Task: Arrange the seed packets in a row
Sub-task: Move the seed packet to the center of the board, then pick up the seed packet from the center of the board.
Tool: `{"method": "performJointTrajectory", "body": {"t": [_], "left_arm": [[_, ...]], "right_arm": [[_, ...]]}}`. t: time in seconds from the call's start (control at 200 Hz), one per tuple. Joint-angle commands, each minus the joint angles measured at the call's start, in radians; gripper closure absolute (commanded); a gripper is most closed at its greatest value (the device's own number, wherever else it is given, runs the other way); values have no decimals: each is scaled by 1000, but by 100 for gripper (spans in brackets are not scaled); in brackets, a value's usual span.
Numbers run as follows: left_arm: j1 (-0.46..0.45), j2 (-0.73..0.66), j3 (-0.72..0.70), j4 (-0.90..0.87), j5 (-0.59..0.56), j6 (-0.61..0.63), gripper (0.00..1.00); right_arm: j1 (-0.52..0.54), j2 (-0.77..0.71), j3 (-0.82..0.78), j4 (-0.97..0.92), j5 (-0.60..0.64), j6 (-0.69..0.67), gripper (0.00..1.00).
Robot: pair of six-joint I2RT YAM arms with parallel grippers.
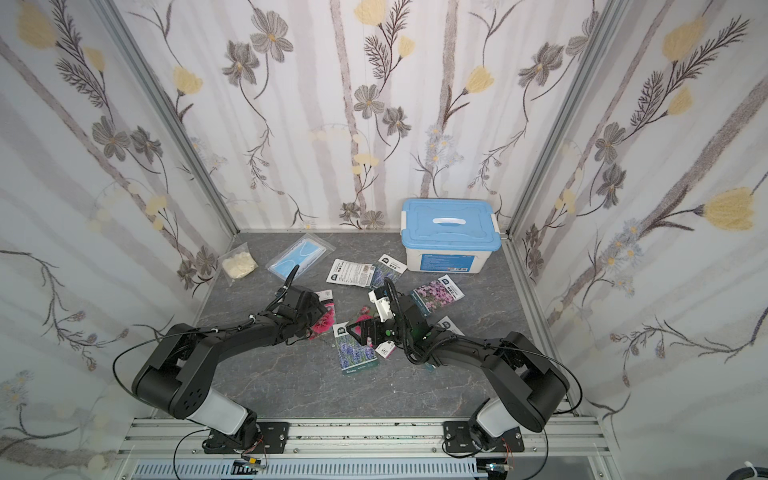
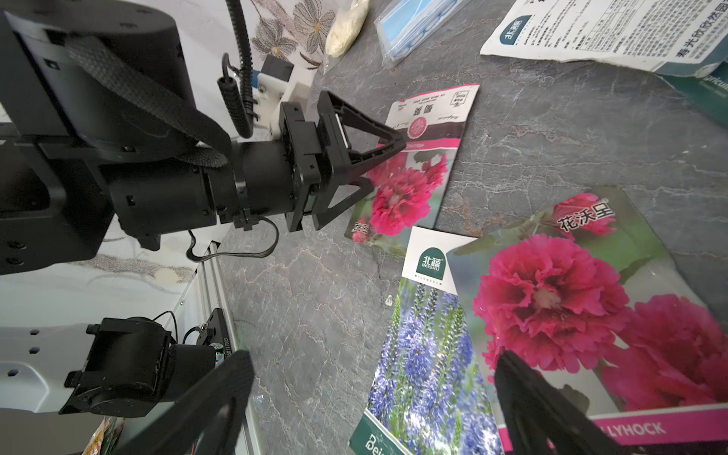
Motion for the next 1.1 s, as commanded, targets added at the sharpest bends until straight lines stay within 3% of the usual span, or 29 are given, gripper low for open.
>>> {"method": "performJointTrajectory", "body": {"t": [0.0, 0.265, 0.48, 0.659, 1.094], "left_arm": [[-25, -3, 39, -76, 89, -9, 18], [-30, -225, 107, -298, -20, 229, 15], [1, -85, 183, -265, -32, 370, 14], [45, -15, 167, -202, -7, 361, 13], [97, -27, -3, 6, 123, 375, 15]], "right_arm": [[-1, 13, 6, 52, -3, 17, 3], [-39, 62, 45, 70, 0, 20, 4], [-41, 167, 161, 75, -26, 29, 7], [-41, 286, 292, 17, -44, 10, 11], [-99, 481, 506, -89, -68, 12, 28]]}}
